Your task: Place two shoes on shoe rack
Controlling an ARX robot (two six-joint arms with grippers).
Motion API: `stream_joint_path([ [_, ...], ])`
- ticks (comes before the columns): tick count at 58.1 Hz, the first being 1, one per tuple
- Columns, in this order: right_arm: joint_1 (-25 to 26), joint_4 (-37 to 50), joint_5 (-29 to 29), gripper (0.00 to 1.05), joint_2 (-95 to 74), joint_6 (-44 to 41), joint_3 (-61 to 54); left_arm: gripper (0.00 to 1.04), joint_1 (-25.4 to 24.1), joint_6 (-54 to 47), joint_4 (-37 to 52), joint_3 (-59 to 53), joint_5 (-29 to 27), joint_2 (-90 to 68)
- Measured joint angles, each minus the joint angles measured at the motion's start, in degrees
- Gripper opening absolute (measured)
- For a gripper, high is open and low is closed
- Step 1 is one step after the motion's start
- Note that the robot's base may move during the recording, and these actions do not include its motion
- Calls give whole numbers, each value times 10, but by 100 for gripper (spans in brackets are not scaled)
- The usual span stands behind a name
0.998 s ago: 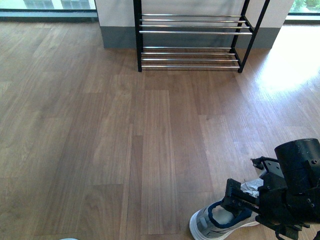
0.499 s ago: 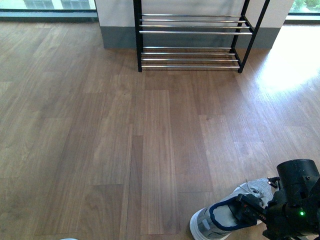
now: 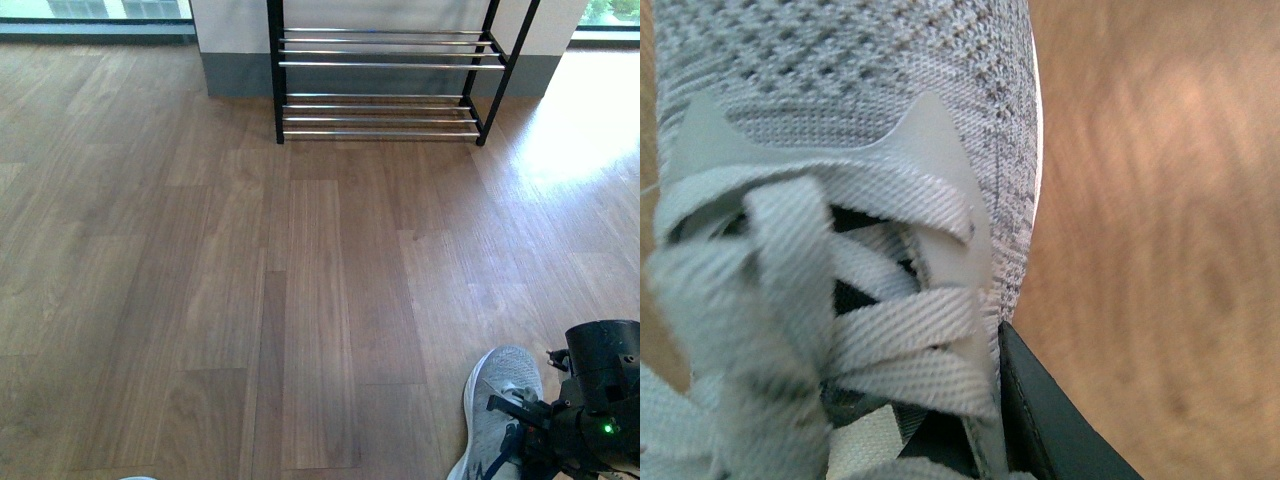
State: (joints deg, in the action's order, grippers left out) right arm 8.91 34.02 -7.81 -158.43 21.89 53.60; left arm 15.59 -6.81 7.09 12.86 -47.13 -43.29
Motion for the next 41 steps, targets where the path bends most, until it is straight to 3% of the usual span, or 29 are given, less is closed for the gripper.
stream_joint_path([
  [11, -12, 108, -33, 1, 87, -192, -81, 2, 0, 0, 0, 0, 0, 0],
  [16, -15, 149, -8, 1, 200, -313, -154, 2, 0, 0, 0, 0, 0, 0],
  [23, -9, 148, 52, 1, 348, -413, -241, 2, 0, 0, 0, 0, 0, 0],
  [28, 30, 77, 122, 1, 567, -498, -341, 2, 0, 0, 0, 0, 0, 0],
  [41, 140, -123, 230, 1, 952, -555, -393, 2, 0, 0, 0, 0, 0, 0],
])
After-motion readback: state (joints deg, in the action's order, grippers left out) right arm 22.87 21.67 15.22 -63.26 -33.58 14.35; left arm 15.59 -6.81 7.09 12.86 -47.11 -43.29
